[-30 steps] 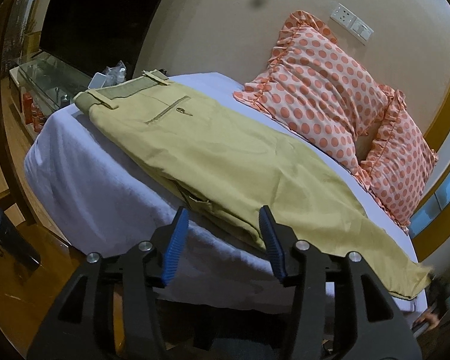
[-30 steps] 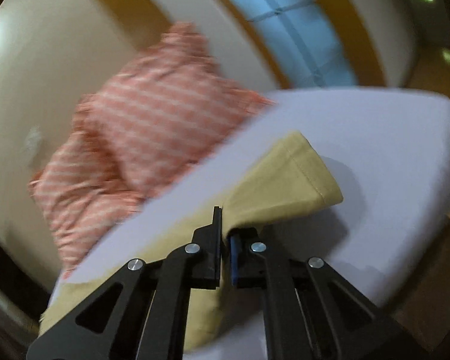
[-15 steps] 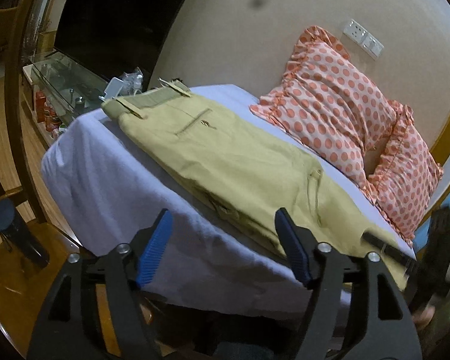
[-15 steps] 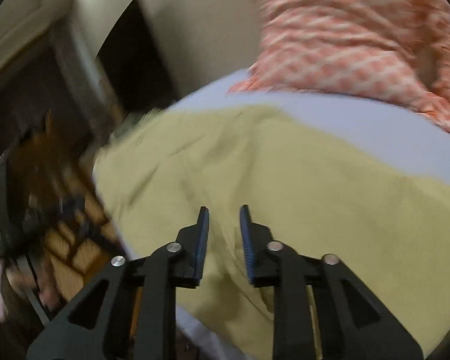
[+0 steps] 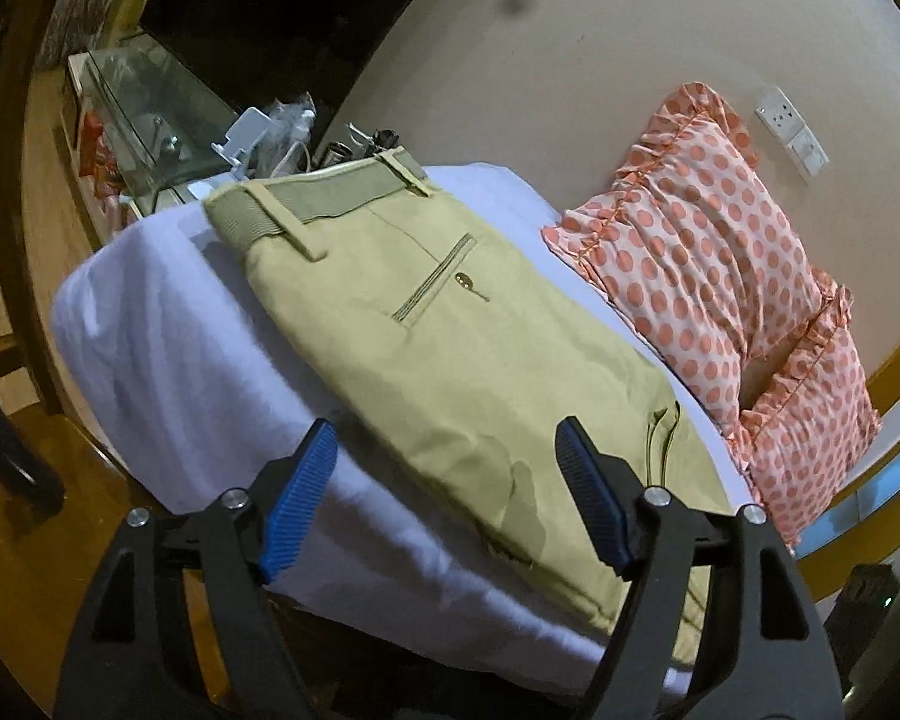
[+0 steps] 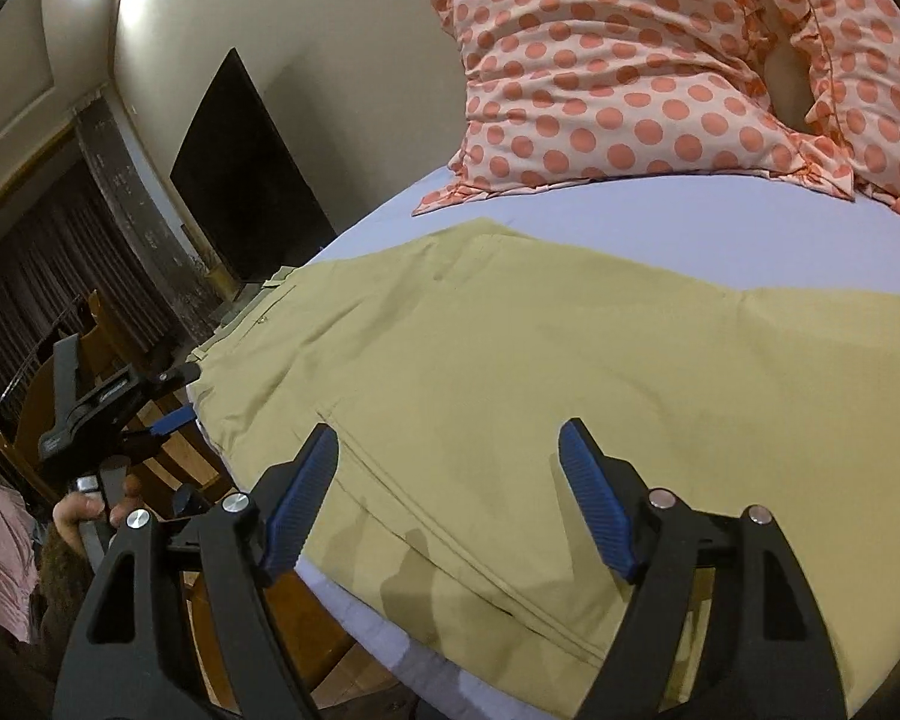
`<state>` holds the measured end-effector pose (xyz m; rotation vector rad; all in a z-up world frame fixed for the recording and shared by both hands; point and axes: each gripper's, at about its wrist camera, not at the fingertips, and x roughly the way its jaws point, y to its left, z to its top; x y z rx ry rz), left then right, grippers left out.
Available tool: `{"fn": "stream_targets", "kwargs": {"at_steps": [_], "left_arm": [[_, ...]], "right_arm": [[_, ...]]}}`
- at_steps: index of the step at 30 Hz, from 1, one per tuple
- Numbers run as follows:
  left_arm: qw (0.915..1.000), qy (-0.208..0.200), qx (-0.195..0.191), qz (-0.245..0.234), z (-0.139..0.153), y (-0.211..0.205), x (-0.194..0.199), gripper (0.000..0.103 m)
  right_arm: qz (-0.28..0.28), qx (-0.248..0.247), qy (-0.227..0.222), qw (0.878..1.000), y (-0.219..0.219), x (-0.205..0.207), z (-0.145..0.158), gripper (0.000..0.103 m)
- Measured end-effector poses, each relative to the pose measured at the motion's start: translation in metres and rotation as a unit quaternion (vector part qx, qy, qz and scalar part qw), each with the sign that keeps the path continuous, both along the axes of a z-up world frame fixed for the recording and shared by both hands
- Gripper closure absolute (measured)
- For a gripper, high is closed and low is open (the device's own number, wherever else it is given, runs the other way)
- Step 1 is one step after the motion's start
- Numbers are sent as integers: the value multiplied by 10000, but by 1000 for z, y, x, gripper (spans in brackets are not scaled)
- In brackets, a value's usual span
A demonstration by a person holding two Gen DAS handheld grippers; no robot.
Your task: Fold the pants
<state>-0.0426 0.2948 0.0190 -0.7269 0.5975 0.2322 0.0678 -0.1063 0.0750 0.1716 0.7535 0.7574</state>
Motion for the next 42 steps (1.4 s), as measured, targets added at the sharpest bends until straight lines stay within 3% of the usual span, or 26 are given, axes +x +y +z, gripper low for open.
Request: {"fn": "stream_targets", "kwargs": {"at_steps": [5,10,12,13,15,17,20,22,24,25,26,28,29,30,31,32,34,36,37,40,42], "left_arm": [[9994,7,-353,28,-1,20,18,29],[9899,-535,-1294,203,-14,45,20,31],[9868,-575,-1488,296,-20,52,22,55],[9862,-459,-1551,343,-25,57,26,84],[9870,-264,-1548,340,-28,63,31,89],[9935,-63,-1108,238,-13,58,38,91],[9999,71,-78,-6,29,31,53,93],[9979,44,586,-269,62,3,66,94],[9879,-109,1356,-740,100,-46,84,94],[9805,-185,1690,-984,114,-73,90,94],[9661,-340,2155,-1380,130,-114,97,93],[9388,-596,2695,-2059,144,-177,100,92],[9161,-743,2990,-2565,145,-222,99,92],[8990,-816,3165,-2914,141,-253,96,91],[8739,-835,3377,-3396,129,-294,91,91],[8569,-798,3526,-3674,116,-319,87,90],[8069,-664,4048,-4250,76,-373,73,90],[7764,-486,4228,-4649,45,-398,65,90],[7656,-314,4208,-4856,28,-408,63,91],[7546,-278,4440,-4824,10,-413,55,88],[7572,-364,4356,-4853,18,-409,49,82]], "right_arm": [[3,93,99,9999,3,4,-5,25],[10,253,169,9995,2,4,-9,25],[-4,311,241,9992,1,6,-13,25],[-17,328,262,9991,1,6,-14,25],[-26,369,314,9988,-1,6,-16,25],[-49,403,262,9988,-6,4,-13,25],[-203,540,111,9983,-22,0,-5,25],[-380,668,1,9970,-38,-2,2,25],[-696,779,-159,9944,-62,-7,10,24],[-872,816,-225,9926,-73,-9,13,23],[-1080,853,-287,9901,-86,-10,16,21],[-1640,962,-375,9810,-120,-15,18,21],[-1864,1020,-377,9764,-133,-16,18,21],[-2090,1096,-359,9711,-147,-18,17,21],[-2385,1210,-314,9631,-166,-20,15,21],[-2560,1280,-272,9578,-179,-22,13,21],[-2866,1428,-118,9473,-204,-25,7,21],[-2915,1530,69,9443,-217,-24,1,21],[-2896,1565,172,9441,-220,-22,-3,21],[-2721,1567,434,9484,-221,-15,-9,22],[-2501,1438,588,9557,-211,-5,-12,27]]}}
